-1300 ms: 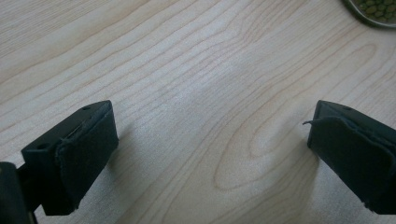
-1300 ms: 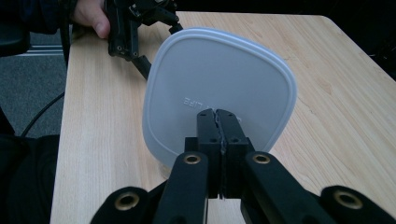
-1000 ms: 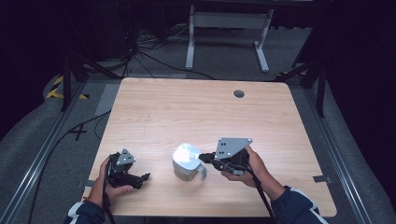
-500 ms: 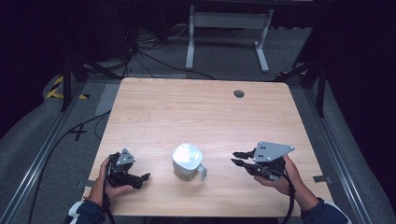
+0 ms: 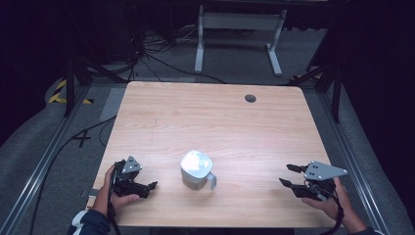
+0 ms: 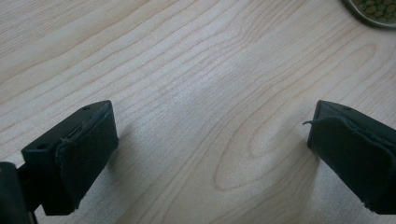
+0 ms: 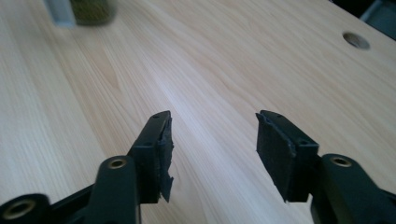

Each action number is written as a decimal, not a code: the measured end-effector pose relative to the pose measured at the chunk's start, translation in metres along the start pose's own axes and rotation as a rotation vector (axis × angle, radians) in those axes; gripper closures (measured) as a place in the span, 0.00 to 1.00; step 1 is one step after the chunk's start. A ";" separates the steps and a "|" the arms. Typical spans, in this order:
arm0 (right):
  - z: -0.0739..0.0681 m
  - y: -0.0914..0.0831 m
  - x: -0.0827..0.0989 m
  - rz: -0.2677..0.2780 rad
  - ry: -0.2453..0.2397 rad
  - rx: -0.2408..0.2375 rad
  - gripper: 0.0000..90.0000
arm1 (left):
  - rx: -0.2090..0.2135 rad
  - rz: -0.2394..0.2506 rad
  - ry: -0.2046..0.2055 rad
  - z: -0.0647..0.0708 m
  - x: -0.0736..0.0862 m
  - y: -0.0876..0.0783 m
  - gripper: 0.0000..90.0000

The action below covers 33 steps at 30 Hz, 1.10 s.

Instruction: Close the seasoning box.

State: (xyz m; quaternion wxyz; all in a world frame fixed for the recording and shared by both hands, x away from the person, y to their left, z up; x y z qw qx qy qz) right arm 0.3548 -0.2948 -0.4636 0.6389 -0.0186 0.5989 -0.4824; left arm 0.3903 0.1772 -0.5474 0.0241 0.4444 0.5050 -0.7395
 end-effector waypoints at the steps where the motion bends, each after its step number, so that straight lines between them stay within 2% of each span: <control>1: 0.001 -0.001 0.007 -0.002 0.024 0.001 0.47 | 0.001 0.000 -0.004 0.000 0.000 0.000 0.02; 2: 0.001 -0.001 0.007 -0.002 0.024 0.001 0.47 | 0.001 0.000 -0.004 0.000 0.000 0.000 0.02; 4: 0.008 -0.002 0.033 -0.020 0.061 0.029 0.41 | -0.001 0.000 0.002 0.000 0.000 0.000 0.02; 8: 0.011 -0.003 0.067 -0.053 0.144 0.027 0.37 | -0.002 0.000 -0.002 0.000 0.001 0.000 0.03; 9: 0.011 -0.003 0.074 -0.061 0.169 0.022 0.37 | -0.004 0.004 0.001 0.000 0.000 0.000 0.03; 13: 0.010 -0.003 0.089 -0.084 0.198 0.023 0.34 | 0.001 0.001 0.000 0.000 0.000 0.000 0.03; 14: 0.010 -0.003 0.089 -0.077 0.211 0.024 0.34 | 0.002 -0.003 -0.002 0.000 0.001 0.000 0.03; 19: 0.010 -0.003 0.090 -0.078 0.205 0.043 0.32 | 0.001 -0.005 0.001 0.000 0.001 -0.001 0.03; 26: 0.011 -0.002 0.091 -0.083 0.238 0.018 0.31 | 0.000 -0.006 0.001 0.000 0.001 -0.001 0.03; 33: 0.011 -0.002 0.091 -0.083 0.238 0.017 0.31 | 0.002 -0.006 0.000 0.000 0.001 -0.001 0.03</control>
Point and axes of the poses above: each handheld gripper's, and its own axes: y roughly forward along the jaws, x roughly out of its underside, z roughly to its right, the point moved 9 cm from there along y, roughly forward along the jaws, and after that the axes turned 6 degrees about -y, right-handed, at the moved point
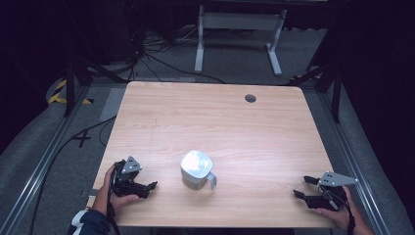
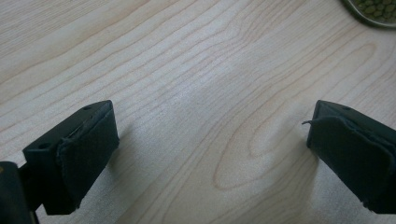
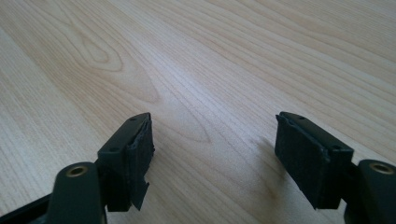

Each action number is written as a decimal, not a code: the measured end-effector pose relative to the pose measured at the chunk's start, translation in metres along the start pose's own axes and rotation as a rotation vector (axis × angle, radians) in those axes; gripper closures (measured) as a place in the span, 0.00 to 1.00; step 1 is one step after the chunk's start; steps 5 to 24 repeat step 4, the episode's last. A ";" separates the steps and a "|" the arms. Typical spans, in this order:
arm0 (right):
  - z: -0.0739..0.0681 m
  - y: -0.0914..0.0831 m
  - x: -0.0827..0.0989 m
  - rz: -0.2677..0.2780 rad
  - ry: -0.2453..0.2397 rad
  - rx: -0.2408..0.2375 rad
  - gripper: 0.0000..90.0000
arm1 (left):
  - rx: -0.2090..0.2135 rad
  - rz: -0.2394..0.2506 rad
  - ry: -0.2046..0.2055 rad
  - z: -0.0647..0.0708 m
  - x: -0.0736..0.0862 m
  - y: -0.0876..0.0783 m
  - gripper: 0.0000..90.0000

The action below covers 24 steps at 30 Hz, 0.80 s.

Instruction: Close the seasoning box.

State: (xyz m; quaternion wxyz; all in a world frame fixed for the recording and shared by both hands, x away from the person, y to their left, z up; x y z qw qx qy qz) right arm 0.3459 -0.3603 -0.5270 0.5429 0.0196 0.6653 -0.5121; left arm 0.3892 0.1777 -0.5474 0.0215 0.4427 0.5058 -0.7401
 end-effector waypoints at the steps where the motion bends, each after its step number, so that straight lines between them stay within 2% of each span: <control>1: 0.000 0.000 0.000 0.000 -0.001 0.000 0.31 | 0.000 0.000 -0.001 0.000 0.000 0.000 0.03; 24: 0.000 0.000 0.000 -0.001 -0.001 -0.001 0.31 | -0.001 0.002 0.002 0.000 0.000 0.000 0.03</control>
Point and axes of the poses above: each handheld gripper's, and its own axes: y roughly forward along the jaws, x roughly out of its underside, z roughly to its right, the point moved 9 cm from there along y, roughly forward along the jaws, and after that the axes turned 6 degrees about -y, right-handed, at the moved point
